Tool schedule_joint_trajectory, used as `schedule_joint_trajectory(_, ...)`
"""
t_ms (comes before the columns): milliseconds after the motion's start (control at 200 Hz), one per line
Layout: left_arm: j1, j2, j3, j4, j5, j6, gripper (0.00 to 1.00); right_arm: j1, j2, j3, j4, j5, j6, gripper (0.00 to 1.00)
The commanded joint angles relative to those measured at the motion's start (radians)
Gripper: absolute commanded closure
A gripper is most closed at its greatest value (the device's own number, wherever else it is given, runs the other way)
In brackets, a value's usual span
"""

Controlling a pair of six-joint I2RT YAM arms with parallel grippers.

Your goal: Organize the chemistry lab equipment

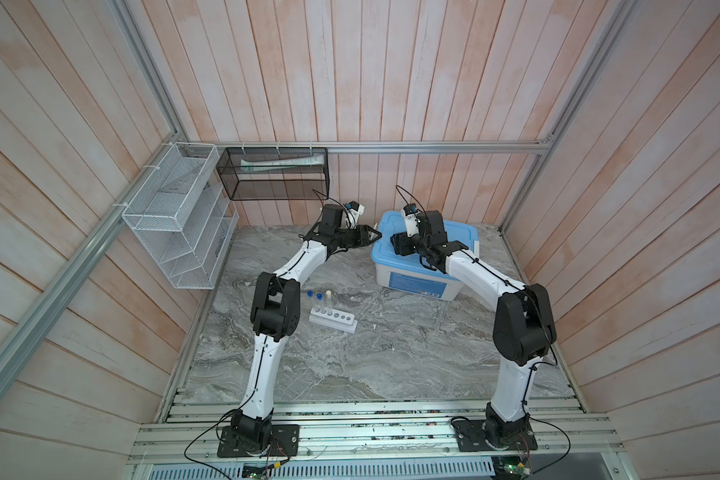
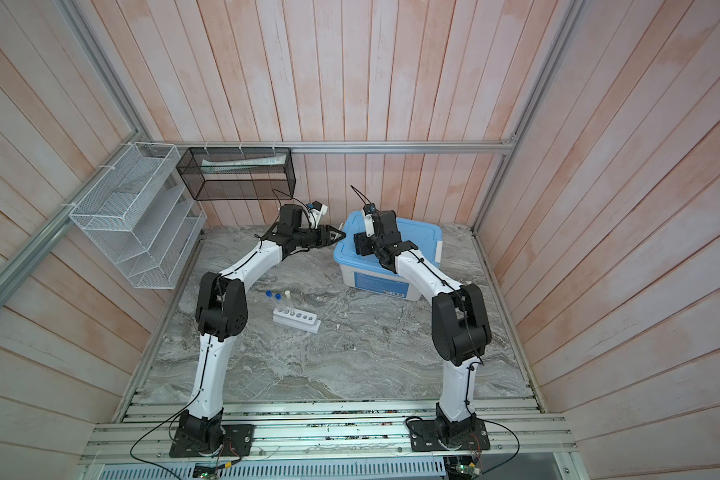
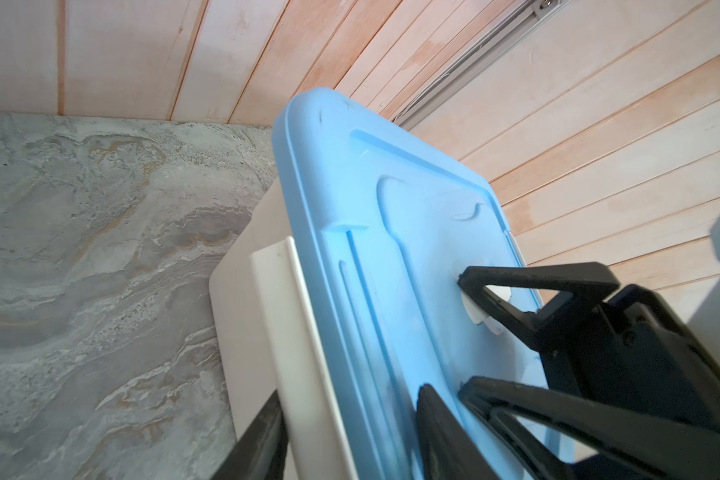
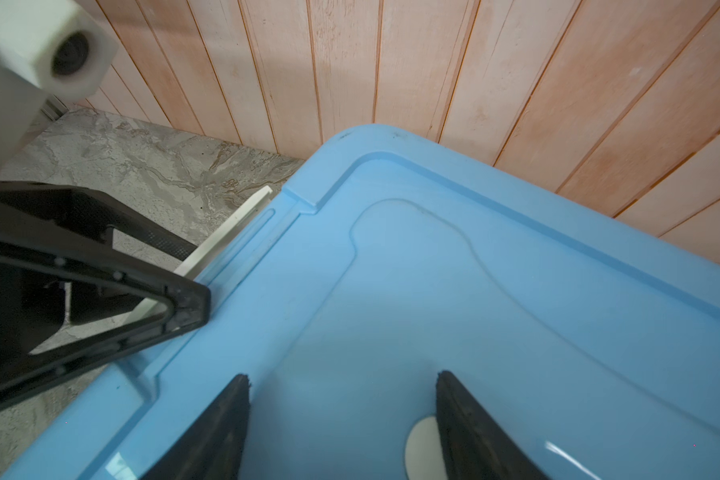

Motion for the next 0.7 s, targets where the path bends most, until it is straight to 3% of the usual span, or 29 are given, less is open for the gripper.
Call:
schedule_joint_trajectory(0, -0.025, -0.022, 0.023, -0.141, -0.087, 0.105, 0.49, 0.017, 0.062, -0.057, -0.198, -0.031, 0.037, 0.29)
schedule_joint_trajectory(390, -0.051, -0.011, 0.101, -0.278, -0.24, 0.194, 0.53, 0.017, 0.071, -0.044, -0.216, -0.017, 0.04, 0.3)
schedule_joint_trajectory(695, -0.054, 0.0, 0.139, -0.335, -0.3, 0.213, 0.58, 0.017, 0.08, -0.034, -0.225, -0.013, 0.037, 0.3)
